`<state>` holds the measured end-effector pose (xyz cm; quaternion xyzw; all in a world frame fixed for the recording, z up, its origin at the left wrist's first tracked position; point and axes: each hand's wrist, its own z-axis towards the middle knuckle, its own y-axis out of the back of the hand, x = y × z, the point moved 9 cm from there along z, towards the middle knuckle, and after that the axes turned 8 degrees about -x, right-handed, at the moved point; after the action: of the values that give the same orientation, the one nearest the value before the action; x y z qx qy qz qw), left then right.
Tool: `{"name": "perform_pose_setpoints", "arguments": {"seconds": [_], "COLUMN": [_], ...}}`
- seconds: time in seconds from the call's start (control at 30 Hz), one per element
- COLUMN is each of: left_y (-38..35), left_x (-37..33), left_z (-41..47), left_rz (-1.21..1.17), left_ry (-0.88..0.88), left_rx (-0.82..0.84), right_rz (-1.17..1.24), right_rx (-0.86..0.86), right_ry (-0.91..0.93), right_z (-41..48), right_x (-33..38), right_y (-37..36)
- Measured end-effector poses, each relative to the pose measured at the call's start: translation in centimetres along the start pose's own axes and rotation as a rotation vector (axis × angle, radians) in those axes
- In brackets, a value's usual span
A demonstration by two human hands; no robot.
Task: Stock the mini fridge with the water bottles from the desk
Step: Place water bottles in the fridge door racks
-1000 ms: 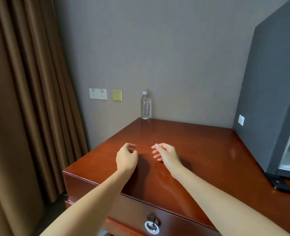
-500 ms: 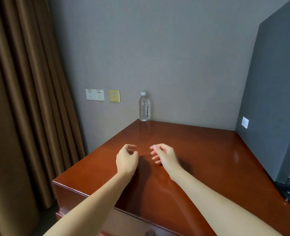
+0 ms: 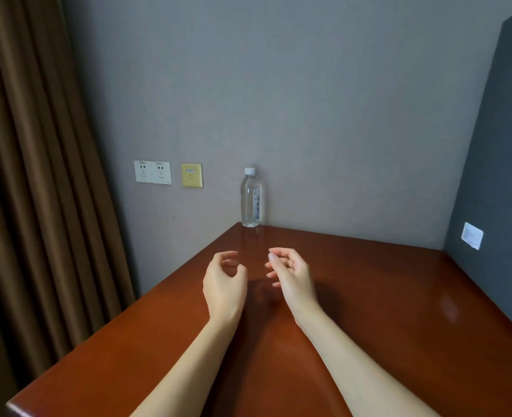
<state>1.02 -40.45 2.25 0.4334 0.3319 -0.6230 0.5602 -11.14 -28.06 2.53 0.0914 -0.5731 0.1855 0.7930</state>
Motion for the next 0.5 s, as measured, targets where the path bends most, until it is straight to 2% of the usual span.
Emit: {"name": "perform_pose_setpoints", "arguments": {"seconds": [0.2,0.5], "left_y": [-2.9,-8.1], "left_x": [1.2,2.6], "left_z": [3.0,7.1], "left_rz": [-0.018,0.044], "left_ry": [0.041,0.034], "left_rx": [-0.029,0.049], "right_rz": [-0.014,-0.07], "right_rx": [0.0,-0.009], "right_ry": [0.003,-0.021], "right_z": [3.6,9.5], "right_x": [-1.4,-4.1], "right_y": [-1.5,-3.9]}}
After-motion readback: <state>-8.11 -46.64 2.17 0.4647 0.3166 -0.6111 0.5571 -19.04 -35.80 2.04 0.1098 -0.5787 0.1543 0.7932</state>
